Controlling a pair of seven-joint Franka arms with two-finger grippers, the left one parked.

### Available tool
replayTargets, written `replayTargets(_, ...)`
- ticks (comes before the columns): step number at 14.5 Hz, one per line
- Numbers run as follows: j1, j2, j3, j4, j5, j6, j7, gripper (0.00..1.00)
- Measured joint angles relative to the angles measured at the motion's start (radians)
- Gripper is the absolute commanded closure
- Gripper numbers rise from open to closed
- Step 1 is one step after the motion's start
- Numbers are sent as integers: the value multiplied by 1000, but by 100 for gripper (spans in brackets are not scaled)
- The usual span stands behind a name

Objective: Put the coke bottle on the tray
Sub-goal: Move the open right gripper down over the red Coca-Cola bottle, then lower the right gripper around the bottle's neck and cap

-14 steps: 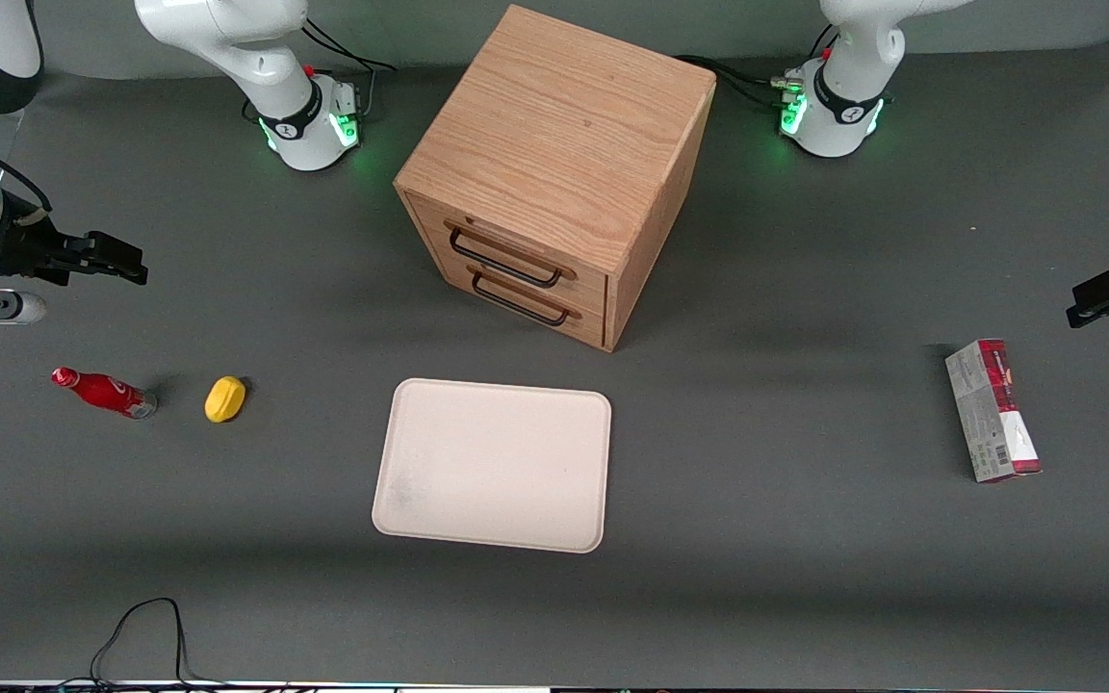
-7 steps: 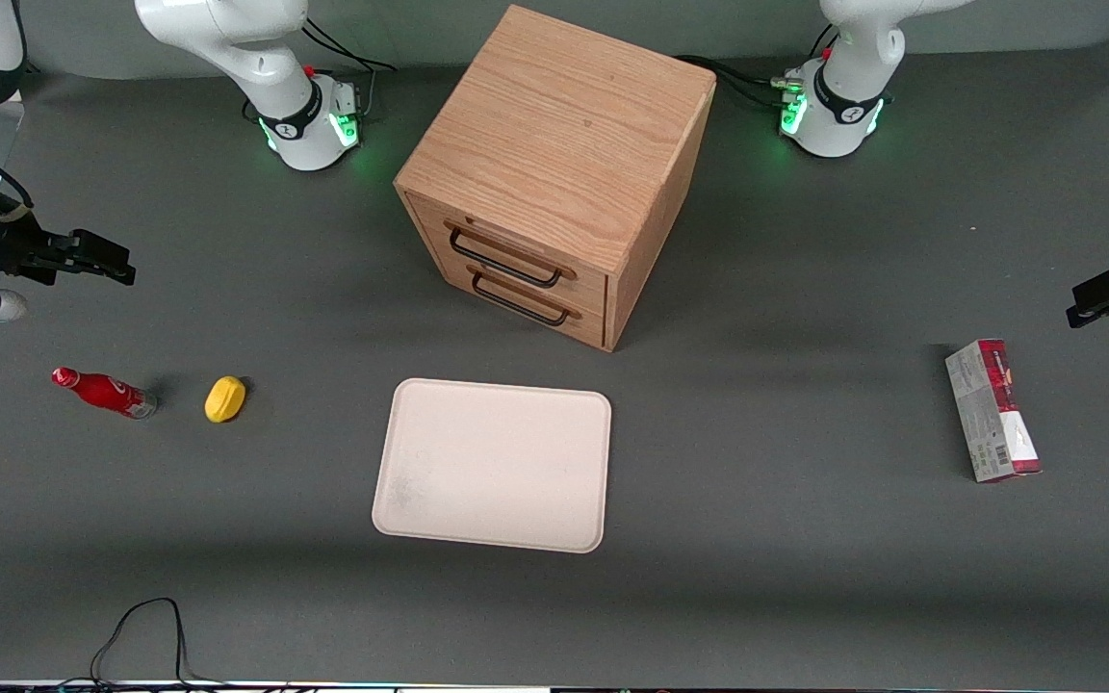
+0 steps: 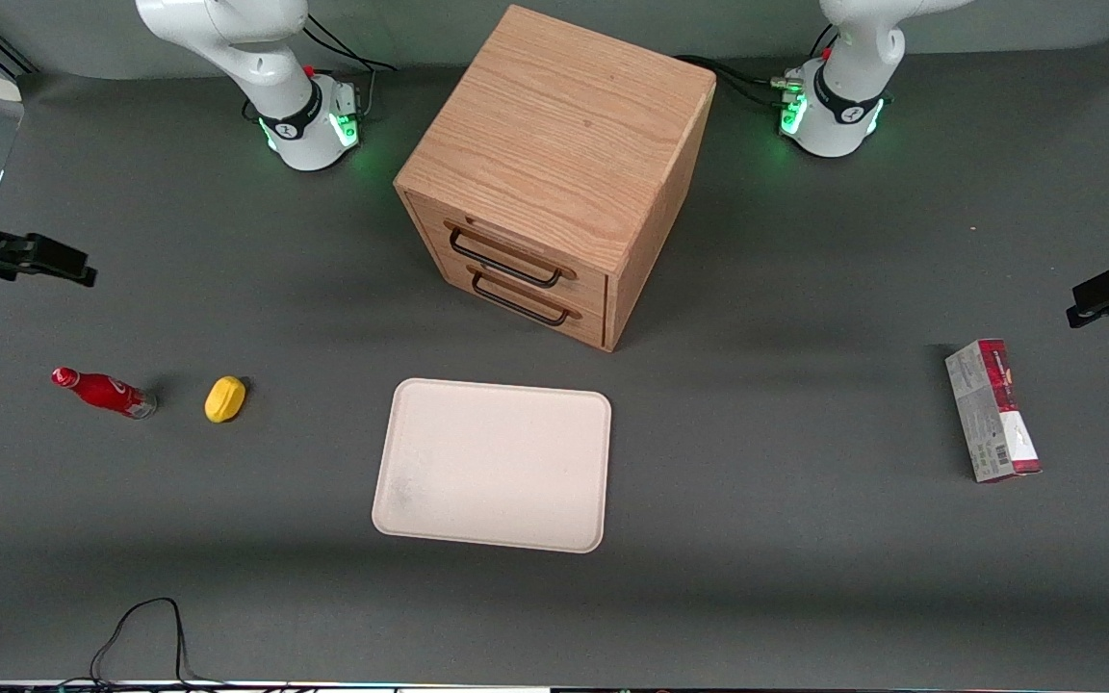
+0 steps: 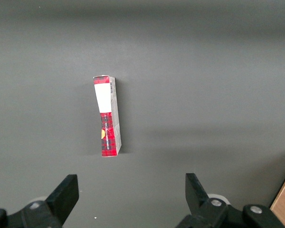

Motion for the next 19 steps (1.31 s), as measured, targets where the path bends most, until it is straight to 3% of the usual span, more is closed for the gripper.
replayTargets(4, -149, 163, -20, 151, -29, 6, -237, 0)
replayTargets(7, -212, 283, -70, 247, -35, 20, -357, 0)
replayTargets(14, -173, 337, -63, 289, -34, 63, -360, 0)
replayTargets(19, -167, 352, -63, 116, -17, 279, -360, 0)
